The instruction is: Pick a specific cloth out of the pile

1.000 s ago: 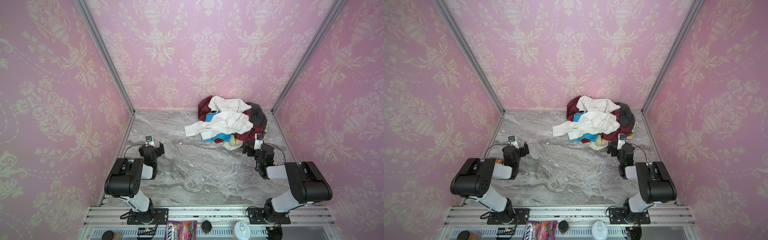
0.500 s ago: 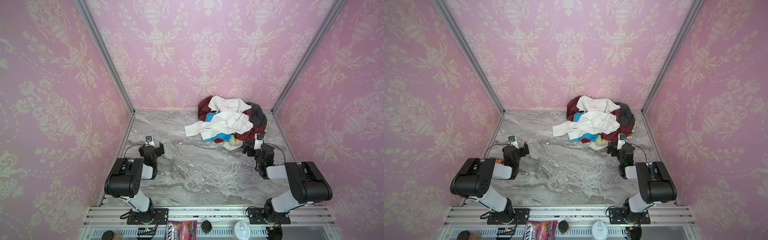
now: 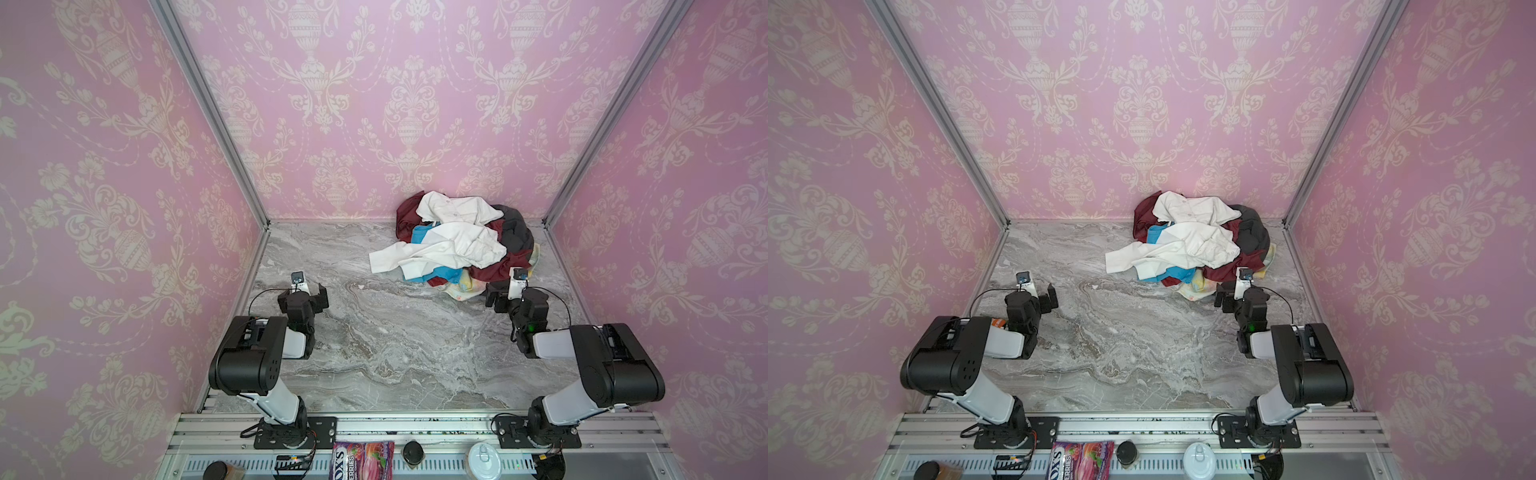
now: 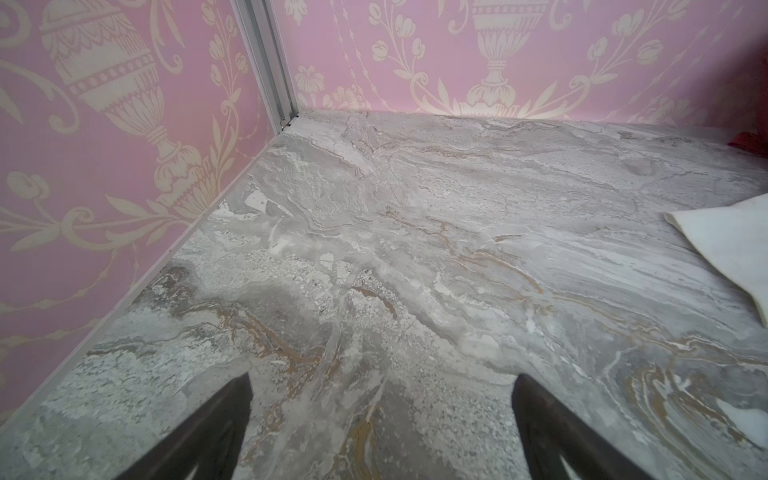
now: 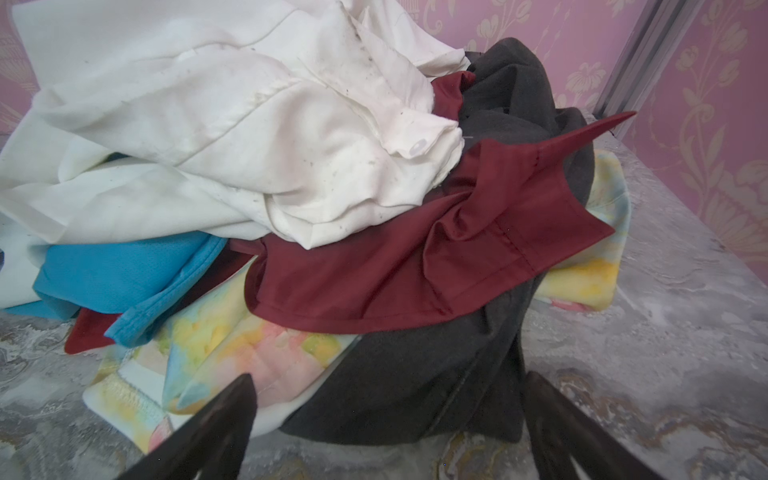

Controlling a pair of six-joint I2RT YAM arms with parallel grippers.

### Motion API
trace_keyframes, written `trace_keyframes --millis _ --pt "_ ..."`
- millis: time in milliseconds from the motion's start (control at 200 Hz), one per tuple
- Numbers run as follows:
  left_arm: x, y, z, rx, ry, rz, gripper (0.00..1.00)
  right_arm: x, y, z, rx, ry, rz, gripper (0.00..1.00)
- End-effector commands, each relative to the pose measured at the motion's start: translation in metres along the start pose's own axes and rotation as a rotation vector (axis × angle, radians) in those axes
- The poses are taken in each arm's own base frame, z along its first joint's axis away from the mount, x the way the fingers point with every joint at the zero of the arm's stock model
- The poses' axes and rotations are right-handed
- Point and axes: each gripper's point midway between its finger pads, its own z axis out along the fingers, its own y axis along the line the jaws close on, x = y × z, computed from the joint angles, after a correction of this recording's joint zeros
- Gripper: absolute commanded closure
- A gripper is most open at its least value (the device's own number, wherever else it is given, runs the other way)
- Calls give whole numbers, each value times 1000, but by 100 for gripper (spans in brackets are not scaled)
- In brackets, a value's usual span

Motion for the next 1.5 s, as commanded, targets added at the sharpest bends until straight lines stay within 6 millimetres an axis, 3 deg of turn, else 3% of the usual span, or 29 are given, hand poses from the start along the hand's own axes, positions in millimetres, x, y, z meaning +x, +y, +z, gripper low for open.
trace_keyframes --millis 0,90,220,370,435,480,630,721,961,1206,1386,1491 --pt "-8 2 1 -25 -4 26 1 -17 0 -7 15 -38 -5 0" --pt "-15 2 2 -38 34 45 1 -24 -4 -13 51 -28 -3 0" --pt "-26 -1 3 -63 99 82 1 -33 -26 -24 189 4 64 0" --pt "-39 -13 6 -77 210 72 1 -56 -39 -36 277 10 140 0" --pt "-44 -28 5 -25 233 47 1 -64 -43 -41 310 26 179 0" --pt "-61 -44 6 19 228 36 0 -70 -43 -44 316 34 201 0" --pt "-81 -96 -9 148 292 78 1 -84 -37 -54 307 82 281 2" --pt "-91 -122 -24 258 346 26 1 -86 -22 -55 253 140 319 5" --pt "-106 -175 -72 531 416 -54 2 -62 25 -48 90 257 442 14" --pt "-111 -205 -111 693 477 -79 2 -47 84 -30 -30 326 468 20" --pt "-99 -220 -131 747 553 -45 3 -29 119 -16 -74 376 492 29" --pt "-100 -228 -142 788 570 -39 3 -28 134 -9 -92 383 498 30"
